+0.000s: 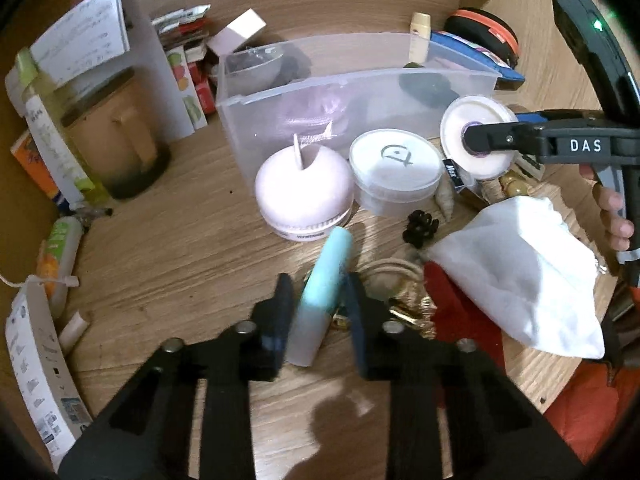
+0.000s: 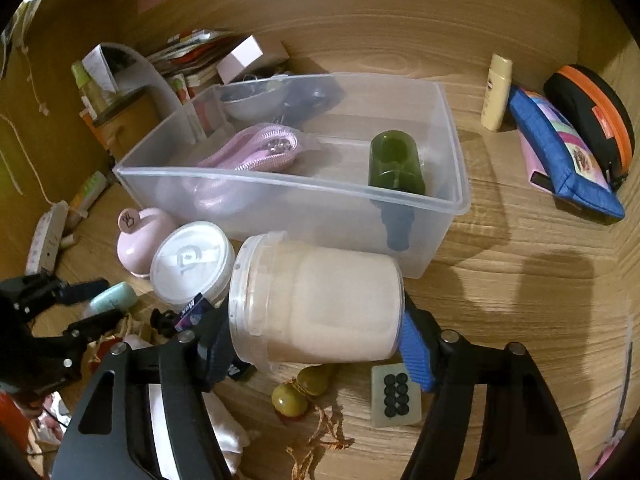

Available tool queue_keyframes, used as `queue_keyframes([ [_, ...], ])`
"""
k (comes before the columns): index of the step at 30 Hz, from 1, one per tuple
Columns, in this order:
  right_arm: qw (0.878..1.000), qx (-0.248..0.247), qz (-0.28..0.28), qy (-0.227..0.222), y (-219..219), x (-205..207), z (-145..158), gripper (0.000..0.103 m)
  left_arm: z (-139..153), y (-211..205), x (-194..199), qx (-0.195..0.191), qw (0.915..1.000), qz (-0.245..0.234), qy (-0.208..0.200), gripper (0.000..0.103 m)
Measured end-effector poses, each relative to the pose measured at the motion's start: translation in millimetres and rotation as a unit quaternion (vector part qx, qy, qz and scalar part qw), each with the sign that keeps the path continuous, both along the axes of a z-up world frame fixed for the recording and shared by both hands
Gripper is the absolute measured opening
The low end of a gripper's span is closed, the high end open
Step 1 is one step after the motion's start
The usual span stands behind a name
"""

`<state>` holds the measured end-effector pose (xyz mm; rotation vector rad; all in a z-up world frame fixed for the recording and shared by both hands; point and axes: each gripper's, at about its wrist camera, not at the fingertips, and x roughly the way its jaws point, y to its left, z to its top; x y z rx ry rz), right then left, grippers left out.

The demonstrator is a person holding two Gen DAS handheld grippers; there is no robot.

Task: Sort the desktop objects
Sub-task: 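Lift the tape roll with the right gripper while the left grasps the mint-green tube, then lower the tape roll and mint tube into the clear bin and release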

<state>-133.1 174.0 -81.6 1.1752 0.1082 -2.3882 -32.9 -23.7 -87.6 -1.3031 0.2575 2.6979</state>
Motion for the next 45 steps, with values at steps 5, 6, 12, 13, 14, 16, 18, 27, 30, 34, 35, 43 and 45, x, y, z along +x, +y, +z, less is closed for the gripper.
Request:
queue_keyframes([
  [5, 1.000, -0.009, 0.003, -0.001, 4, 3, 1, 0.065, 6, -8, 1, 0.008, 0.9995, 0.026, 0.017, 0.014],
  [6, 1.000, -0.016, 0.003, -0.004, 6, 3, 3, 0.065, 7, -12, 1, 0.014, 0.9992, 0.031, 0.019, 0.014],
  [12, 0.999, -0.041, 0.000, 0.011, 15, 6, 20, 0.065, 30, -33, 5, 0.057, 0.9947, 0.069, 0.051, 0.014],
  [13, 0.999, -0.044, 0.001, 0.015, 16, 7, 25, 0.065, 38, -35, 6, 0.062, 0.9934, 0.074, 0.062, 0.014],
  [14, 0.999, -0.047, 0.002, 0.018, 17, 7, 28, 0.065, 42, -36, 5, 0.064, 0.9927, 0.075, 0.068, 0.014],
  [16, 0.998, -0.052, 0.004, 0.027, 18, 8, 36, 0.065, 54, -36, 4, 0.067, 0.9909, 0.080, 0.086, 0.014],
  [18, 0.998, -0.056, 0.005, 0.037, 20, 8, 45, 0.065, 62, -36, 2, 0.062, 0.9890, 0.088, 0.101, 0.014],
  [27, 0.995, -0.063, 0.010, 0.072, 23, 1, 75, 0.065, 96, -25, -24, 0.071, 0.9832, 0.082, 0.147, 0.014],
  [30, 0.995, -0.064, 0.009, 0.081, 24, -6, 82, 0.065, 101, -20, -35, 0.073, 0.9827, 0.076, 0.152, 0.014],
  [34, 0.994, -0.069, 0.011, 0.081, 25, -18, 87, 0.065, 105, -12, -52, 0.075, 0.9828, 0.065, 0.156, 0.014],
  [35, 0.994, -0.069, 0.011, 0.082, 25, -21, 87, 0.065, 105, -11, -55, 0.078, 0.9829, 0.063, 0.154, 0.014],
  [43, 0.995, -0.061, 0.025, 0.073, 13, -45, 82, 0.065, 93, -5, -93, 0.099, 0.9861, 0.051, 0.123, 0.014],
  [45, 0.996, -0.057, 0.030, 0.066, 8, -51, 77, 0.065, 88, -4, -102, 0.098, 0.9873, 0.050, 0.114, 0.014],
])
